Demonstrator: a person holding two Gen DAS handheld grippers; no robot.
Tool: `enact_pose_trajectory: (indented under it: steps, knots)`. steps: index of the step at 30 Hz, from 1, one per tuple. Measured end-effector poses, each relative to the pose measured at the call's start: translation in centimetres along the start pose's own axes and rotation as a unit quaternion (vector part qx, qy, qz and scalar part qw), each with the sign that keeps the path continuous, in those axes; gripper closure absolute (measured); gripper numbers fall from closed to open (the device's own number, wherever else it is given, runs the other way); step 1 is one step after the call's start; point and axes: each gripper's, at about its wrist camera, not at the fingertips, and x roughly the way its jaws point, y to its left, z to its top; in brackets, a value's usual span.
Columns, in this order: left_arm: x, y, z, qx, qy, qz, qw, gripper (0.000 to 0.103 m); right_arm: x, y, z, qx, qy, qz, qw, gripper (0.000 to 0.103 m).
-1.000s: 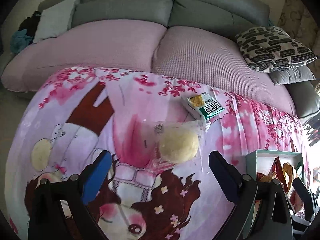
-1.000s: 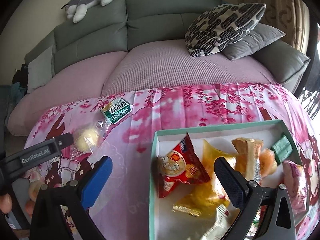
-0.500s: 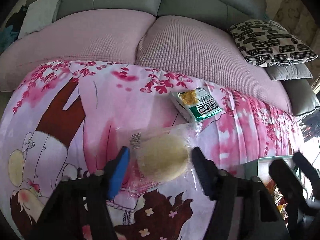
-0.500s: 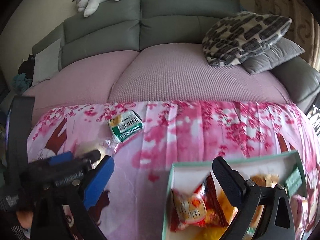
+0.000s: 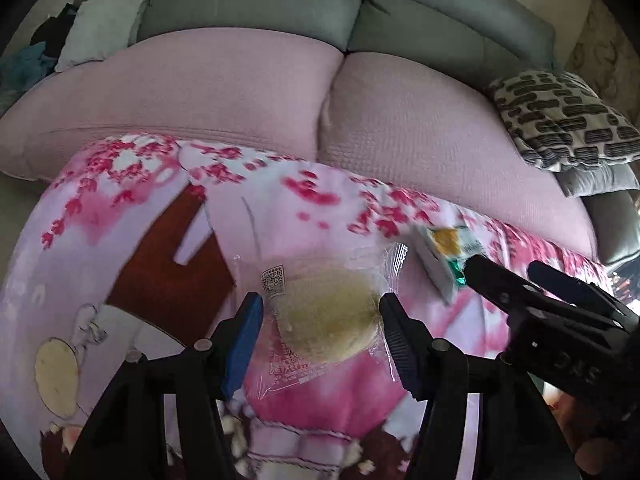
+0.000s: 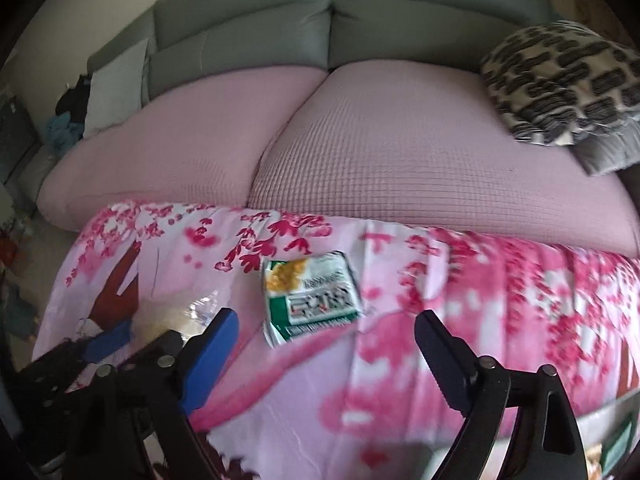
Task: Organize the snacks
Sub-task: 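Grasp the clear-wrapped bun with the left tool while the right tool grasps the green gum pack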
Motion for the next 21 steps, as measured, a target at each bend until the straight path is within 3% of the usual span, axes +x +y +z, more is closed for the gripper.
enact_pose_trajectory:
  steps: [8, 11, 12, 14, 21]
  knots:
    - [0.6, 1.5, 1.0, -0.014, -0.006, -0.005, 0.9999, 0.041, 3.9, 0.9, 0.9, -0.019, 0.043, -0.023, 0.999, 0.018]
    - [0.8, 1.5, 1.3, -0.01, -0.006, -0.003, 0.9999, 0.041, 4.3, 0.8, 0.7, -0.015, 0.044, -0.029, 0.999, 0.03]
    - [0.9, 1.4, 1.3, -0.007, -0.007, -0.001, 0.9999, 0.041, 4.3, 0.7, 0.7, -0.012, 0.043, -0.025, 0.999, 0.038]
    - [0.8, 1.3, 1.2, -0.007, -0.01, -0.002, 0.9999, 0.045, 4.2, 0.6, 0.6, -0.01, 0.041, -0.026, 0.999, 0.041]
    - [0.0, 1.5, 0.7, -0.022, -0.015, -0.012, 0.9996, 0.05, 2.7, 0.6, -1.0, -0.001, 0.039, -0.019, 0.999, 0.043]
